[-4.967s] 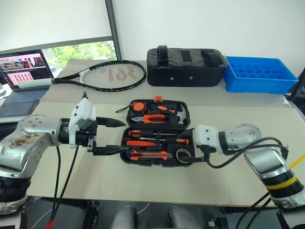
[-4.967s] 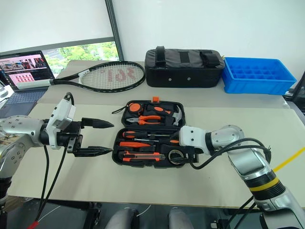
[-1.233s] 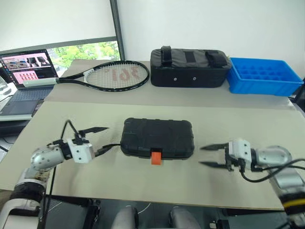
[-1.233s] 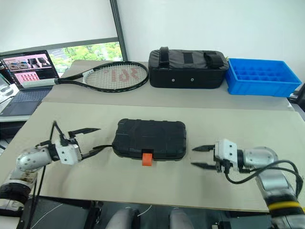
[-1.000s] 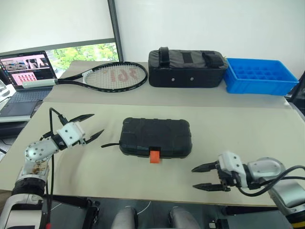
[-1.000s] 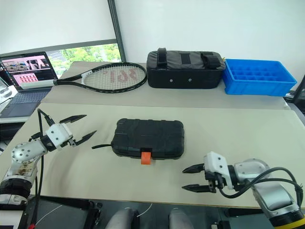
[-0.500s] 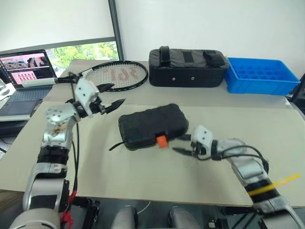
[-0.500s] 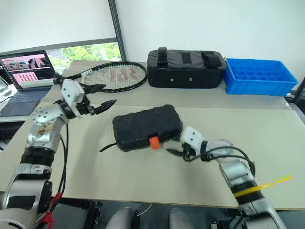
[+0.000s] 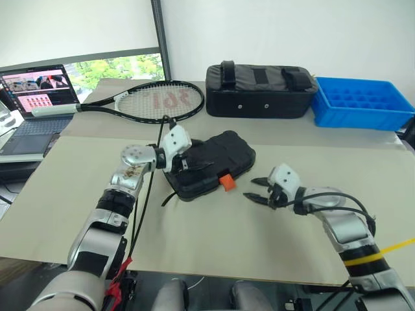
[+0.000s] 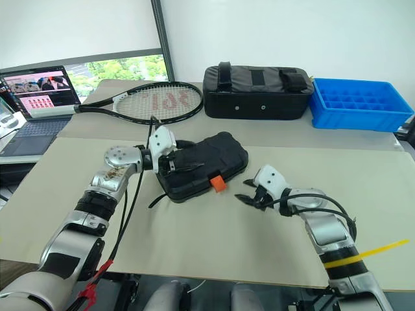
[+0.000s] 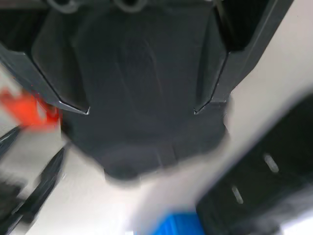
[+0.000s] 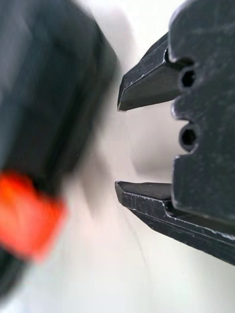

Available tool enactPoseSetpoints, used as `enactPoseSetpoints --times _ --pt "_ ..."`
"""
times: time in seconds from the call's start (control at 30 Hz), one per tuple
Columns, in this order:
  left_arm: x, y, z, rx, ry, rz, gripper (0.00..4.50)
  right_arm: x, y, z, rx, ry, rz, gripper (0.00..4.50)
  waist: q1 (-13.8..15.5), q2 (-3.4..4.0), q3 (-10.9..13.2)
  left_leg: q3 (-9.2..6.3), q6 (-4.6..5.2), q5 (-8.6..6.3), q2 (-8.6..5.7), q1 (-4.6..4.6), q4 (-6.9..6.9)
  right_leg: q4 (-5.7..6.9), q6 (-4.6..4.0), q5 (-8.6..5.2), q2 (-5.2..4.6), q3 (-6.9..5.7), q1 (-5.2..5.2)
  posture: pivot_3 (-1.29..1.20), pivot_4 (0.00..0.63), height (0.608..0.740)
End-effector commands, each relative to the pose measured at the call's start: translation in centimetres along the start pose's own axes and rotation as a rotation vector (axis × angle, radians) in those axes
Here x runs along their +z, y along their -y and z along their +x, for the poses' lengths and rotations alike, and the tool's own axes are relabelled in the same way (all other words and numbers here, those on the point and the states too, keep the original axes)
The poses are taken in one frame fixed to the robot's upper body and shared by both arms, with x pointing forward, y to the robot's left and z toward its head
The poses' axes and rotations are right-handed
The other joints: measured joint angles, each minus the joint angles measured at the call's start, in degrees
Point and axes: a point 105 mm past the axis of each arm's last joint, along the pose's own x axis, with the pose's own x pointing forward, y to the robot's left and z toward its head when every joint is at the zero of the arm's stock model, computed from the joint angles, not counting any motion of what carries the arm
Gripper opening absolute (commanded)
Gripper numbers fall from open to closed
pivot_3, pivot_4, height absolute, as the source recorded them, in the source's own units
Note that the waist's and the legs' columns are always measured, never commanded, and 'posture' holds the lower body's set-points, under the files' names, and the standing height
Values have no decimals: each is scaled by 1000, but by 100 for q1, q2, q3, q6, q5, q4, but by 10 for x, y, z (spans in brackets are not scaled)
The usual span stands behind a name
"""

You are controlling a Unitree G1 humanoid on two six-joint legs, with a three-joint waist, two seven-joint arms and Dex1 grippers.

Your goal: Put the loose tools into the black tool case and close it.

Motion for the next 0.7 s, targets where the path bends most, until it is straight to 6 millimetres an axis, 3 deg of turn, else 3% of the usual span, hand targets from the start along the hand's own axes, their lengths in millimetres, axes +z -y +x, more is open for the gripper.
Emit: enactPoseSetpoints --times 0.03,0.23,0.7 --pt "-12 3 6 -14 -81 -2 3623 28 -13 -1 -15 36 48 2686 -10 -1 0 0 0 0 0 2 0 1 1 -1 0 0 1 0 150 708" --pt "-29 16 13 -41 -139 -33 3623 33 -30 15 -115 8 139 2686 -14 4 -13 -14 -3 2 0 19 3 15 33 -20 10 0 10 0 150 708" --pt "-32 23 17 -25 -131 -50 3623 40 -28 30 -221 4 128 2686 12 0 -30 -15 -3 2 -6 13 5 11 33 -20 9 6 10 0 150 708"
